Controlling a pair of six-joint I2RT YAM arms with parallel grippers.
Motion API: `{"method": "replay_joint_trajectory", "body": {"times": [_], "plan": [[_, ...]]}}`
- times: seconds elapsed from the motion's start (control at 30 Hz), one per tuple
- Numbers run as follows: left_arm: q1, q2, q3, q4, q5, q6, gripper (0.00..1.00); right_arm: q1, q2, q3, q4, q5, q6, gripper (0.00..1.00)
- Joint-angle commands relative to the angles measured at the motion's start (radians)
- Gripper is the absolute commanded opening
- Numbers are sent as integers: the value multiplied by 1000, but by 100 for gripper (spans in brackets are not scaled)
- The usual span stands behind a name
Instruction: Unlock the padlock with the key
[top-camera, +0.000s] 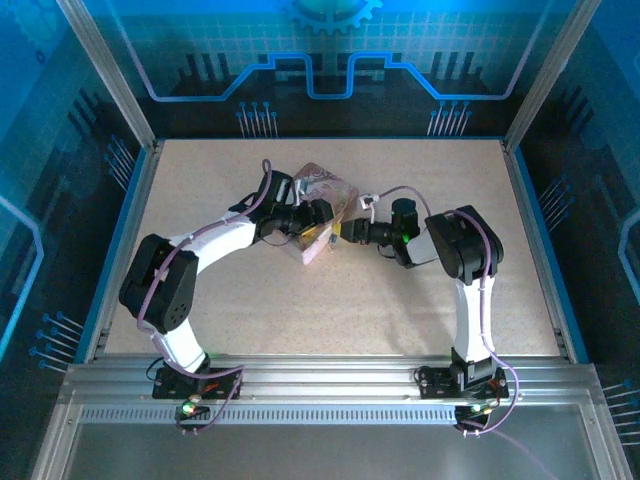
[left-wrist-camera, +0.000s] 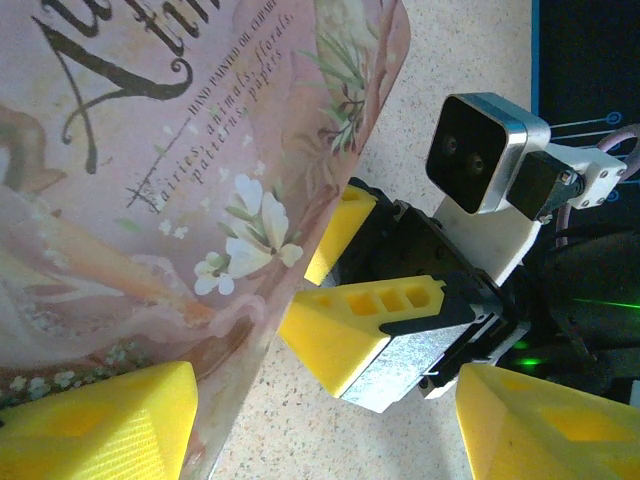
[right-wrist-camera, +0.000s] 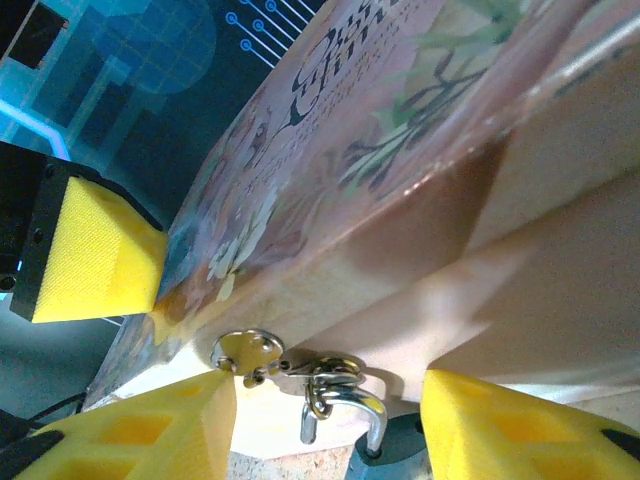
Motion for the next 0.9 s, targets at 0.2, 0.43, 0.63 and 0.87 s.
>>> {"method": "replay_joint_trajectory", "body": {"times": [0.2,0.43,0.63,0.87], "plan": [[3,19,13,2,8,16,70,28,11,-3,15,-80,-16,45],[6,16,8,6,8,14,70,23,-6,-47,40,-102,-23,42],[5,11,5,6,7,13,70,16,-3,-58,42,-102,-30,36],[4,13,5,5,4,14,70,3,-1,-46,29,-78,-17,20]]}}
